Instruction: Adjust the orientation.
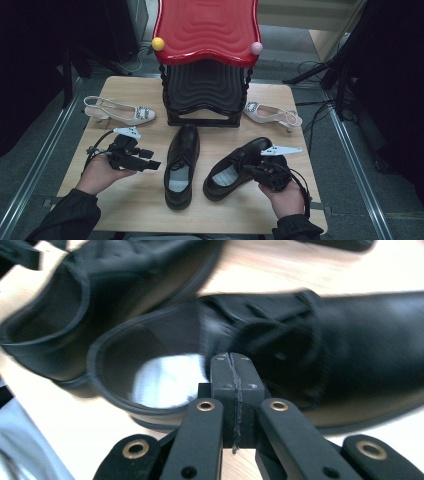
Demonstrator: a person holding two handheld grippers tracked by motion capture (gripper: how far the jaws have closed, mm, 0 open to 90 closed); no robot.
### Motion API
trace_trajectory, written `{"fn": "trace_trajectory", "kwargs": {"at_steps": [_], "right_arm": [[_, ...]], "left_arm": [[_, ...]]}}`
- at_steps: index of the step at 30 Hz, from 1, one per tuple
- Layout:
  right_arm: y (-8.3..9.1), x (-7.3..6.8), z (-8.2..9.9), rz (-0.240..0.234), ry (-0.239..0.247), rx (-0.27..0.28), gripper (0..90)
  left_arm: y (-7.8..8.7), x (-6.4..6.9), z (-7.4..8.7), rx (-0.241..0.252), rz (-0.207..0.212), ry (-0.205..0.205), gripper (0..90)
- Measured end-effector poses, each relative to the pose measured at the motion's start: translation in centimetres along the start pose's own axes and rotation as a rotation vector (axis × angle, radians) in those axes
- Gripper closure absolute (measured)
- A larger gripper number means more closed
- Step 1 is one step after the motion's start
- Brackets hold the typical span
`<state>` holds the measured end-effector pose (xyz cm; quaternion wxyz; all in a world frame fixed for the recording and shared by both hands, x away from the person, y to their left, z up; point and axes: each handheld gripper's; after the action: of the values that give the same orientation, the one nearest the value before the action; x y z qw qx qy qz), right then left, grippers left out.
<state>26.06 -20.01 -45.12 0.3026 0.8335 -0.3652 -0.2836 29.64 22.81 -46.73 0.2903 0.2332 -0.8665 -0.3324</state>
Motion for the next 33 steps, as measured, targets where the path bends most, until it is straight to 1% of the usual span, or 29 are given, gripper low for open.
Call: {"fn": "trace_trajectory", "kwargs": {"at_steps": [2, 4, 9, 11, 14, 18, 19, 21, 24, 33], "right_arm": [[-0.3, 0.7, 0.3, 0.012, -0.023, -0.013, 90.0], [-0.6, 1.2, 0.7, 0.019, -0.036, -0.018, 90.0], [-0.9, 2.8, 1.1, 0.063, -0.07, -0.032, 90.0], [-1.2, 3.4, 1.3, 0.077, -0.086, -0.048, 90.0], [-2.0, 4.0, 1.3, 0.071, -0.102, -0.073, 90.0], [-2.4, 4.0, 1.1, 0.072, -0.096, -0.081, 90.0], [-2.4, 4.0, 1.1, 0.072, -0.101, -0.082, 90.0], [-2.5, 4.0, 1.0, 0.07, -0.102, -0.083, 90.0], [-2.7, 4.0, 0.8, 0.071, -0.095, -0.083, 90.0], [-4.1, 3.7, -0.4, 0.054, -0.074, -0.081, 90.0]], "left_arm": [[-0.1, 0.0, -0.1, -0.004, 0.004, -0.003, 39.8], [-0.1, 0.0, -0.2, -0.005, -0.003, -0.005, 39.8], [-0.2, -0.2, -0.3, 0.002, 0.002, -0.004, 39.8], [-0.3, -0.2, -0.3, -0.001, -0.001, -0.002, 39.8], [-0.3, -0.2, -0.3, -0.002, -0.002, -0.004, 39.7], [-0.3, -0.2, -0.2, 0.001, -0.001, 0.0, 39.7], [-0.2, -0.2, -0.1, 0.0, -0.007, 0.0, 39.7], [-0.2, -0.2, 0.0, 0.005, -0.006, 0.005, 39.7], [0.0, -0.1, 0.1, 0.005, -0.011, 0.005, 39.7], [0.2, -0.1, 0.7, 0.011, -0.019, 0.019, 39.8]]}}
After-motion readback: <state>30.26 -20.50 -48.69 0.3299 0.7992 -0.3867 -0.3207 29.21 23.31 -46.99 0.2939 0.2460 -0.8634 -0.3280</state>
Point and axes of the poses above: each handheld gripper's, and its own axes: y roughly backward along the jaws, z roughly out of its underside, x roughly to its right, and after that the axes turned 1 degree about z, right-handed
